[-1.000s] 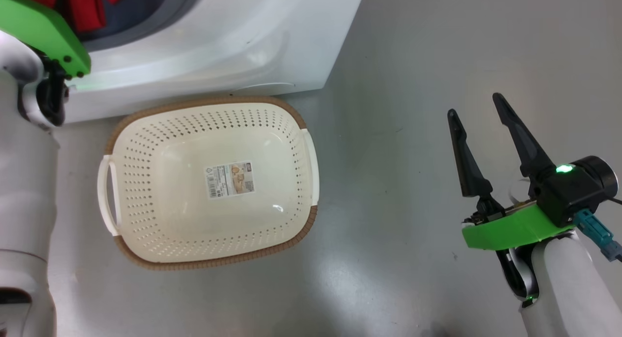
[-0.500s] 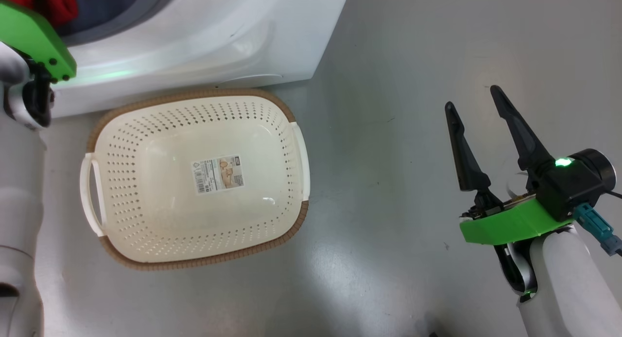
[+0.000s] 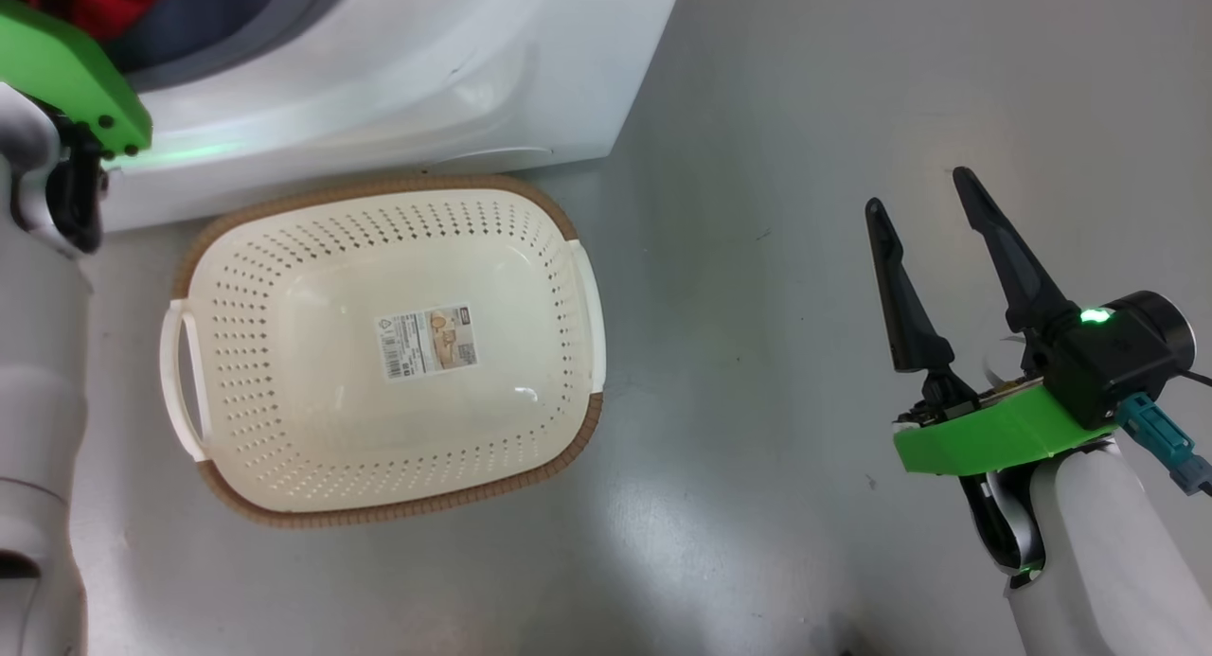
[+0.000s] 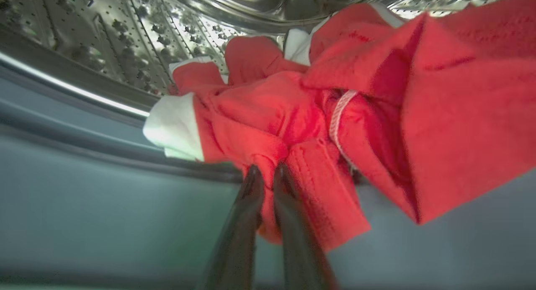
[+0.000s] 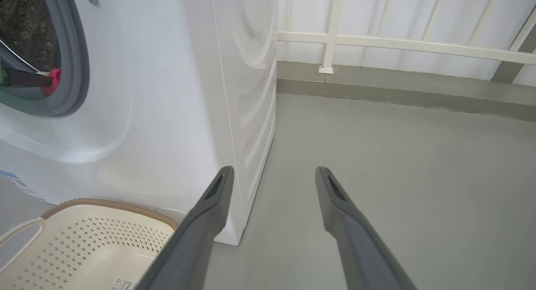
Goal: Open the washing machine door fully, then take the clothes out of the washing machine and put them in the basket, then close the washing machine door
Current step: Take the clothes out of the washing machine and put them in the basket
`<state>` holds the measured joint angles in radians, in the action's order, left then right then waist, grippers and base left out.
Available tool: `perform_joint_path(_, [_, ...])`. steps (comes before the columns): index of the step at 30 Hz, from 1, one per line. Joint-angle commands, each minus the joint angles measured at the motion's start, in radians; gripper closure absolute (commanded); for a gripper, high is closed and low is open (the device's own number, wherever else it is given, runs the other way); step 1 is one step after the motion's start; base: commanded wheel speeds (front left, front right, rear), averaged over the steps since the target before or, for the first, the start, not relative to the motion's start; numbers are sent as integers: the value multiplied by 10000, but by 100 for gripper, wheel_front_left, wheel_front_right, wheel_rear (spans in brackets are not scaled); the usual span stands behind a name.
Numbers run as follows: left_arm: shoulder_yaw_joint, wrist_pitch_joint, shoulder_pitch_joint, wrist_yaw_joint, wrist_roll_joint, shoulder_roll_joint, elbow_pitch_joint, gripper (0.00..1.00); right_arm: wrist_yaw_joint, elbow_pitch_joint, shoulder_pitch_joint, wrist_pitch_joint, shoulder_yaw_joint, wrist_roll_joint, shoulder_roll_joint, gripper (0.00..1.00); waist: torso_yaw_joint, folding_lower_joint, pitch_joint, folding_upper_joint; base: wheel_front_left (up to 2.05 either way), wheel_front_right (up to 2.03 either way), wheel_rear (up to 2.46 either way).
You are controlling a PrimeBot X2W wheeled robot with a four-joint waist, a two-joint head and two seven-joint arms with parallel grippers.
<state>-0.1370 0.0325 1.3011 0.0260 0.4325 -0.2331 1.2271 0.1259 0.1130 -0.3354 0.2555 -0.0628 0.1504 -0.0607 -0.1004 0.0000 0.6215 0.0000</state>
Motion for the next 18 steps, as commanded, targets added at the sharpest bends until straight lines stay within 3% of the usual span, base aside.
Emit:
perform_joint_path(1, [164, 244, 61, 140, 171, -407, -294, 100, 48, -184, -34, 63, -233, 120, 29, 0, 29, 0, -82, 0, 0, 0, 0])
perform_joint_path(10, [138, 1749, -588, 781, 395, -429, -781, 100, 48, -85, 24, 63, -209, 227, 53, 0, 222, 0, -515, 0, 0, 0, 0])
perform_joint_path(18, [95, 2259, -1638, 922, 357, -444, -1871, 100, 48, -116, 182, 63, -48, 214, 69, 0, 479, 0, -1066, 0, 0, 0, 0])
